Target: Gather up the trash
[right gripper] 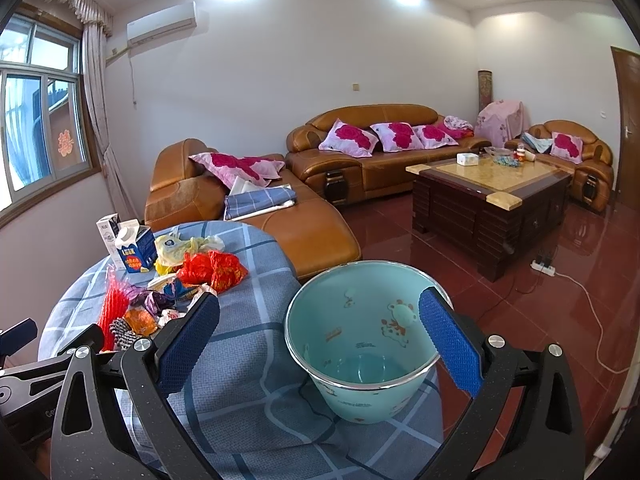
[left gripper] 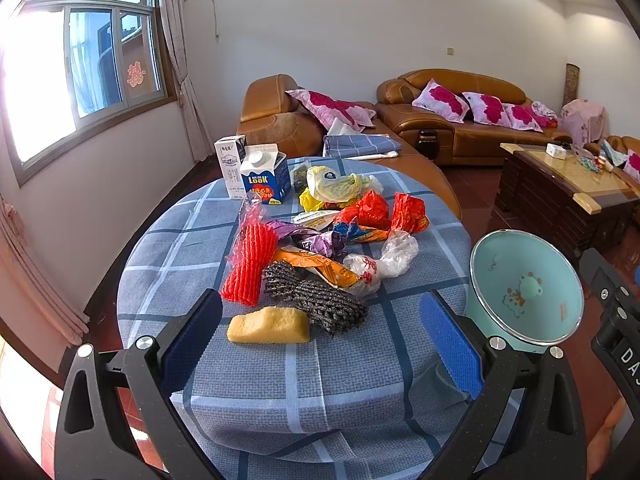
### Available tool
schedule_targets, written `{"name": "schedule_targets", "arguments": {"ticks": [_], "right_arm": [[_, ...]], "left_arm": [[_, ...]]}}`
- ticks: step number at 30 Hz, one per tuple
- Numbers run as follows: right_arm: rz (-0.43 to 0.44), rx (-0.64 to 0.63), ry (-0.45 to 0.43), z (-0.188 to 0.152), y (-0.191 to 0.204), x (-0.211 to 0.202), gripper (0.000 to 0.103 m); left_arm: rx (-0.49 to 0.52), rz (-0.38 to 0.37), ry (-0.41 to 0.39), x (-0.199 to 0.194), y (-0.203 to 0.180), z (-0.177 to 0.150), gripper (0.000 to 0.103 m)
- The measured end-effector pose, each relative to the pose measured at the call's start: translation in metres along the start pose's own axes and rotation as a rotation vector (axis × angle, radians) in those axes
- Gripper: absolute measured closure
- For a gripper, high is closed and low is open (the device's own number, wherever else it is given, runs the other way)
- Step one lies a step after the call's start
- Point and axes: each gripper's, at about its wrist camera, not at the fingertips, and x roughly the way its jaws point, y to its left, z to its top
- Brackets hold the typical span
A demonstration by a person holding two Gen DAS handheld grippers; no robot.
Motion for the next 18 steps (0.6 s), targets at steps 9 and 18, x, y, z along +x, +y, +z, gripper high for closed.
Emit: {"name": "schedule_targets", "arguments": {"ticks": [9,18], "right_arm": [[-0.004,-0.01,0.007,-0.002,0.002,0.002,0.006],[-0.012,-0.018,0.034,-0.008,0.002,0.016,0.012]], "left_arm": [[-0.003,-0.003,0.017,0.006,0.001,-0.003,0.006],[0.006,-0.024,0.065,0.028,0.007,-0.006,0.006]]}}
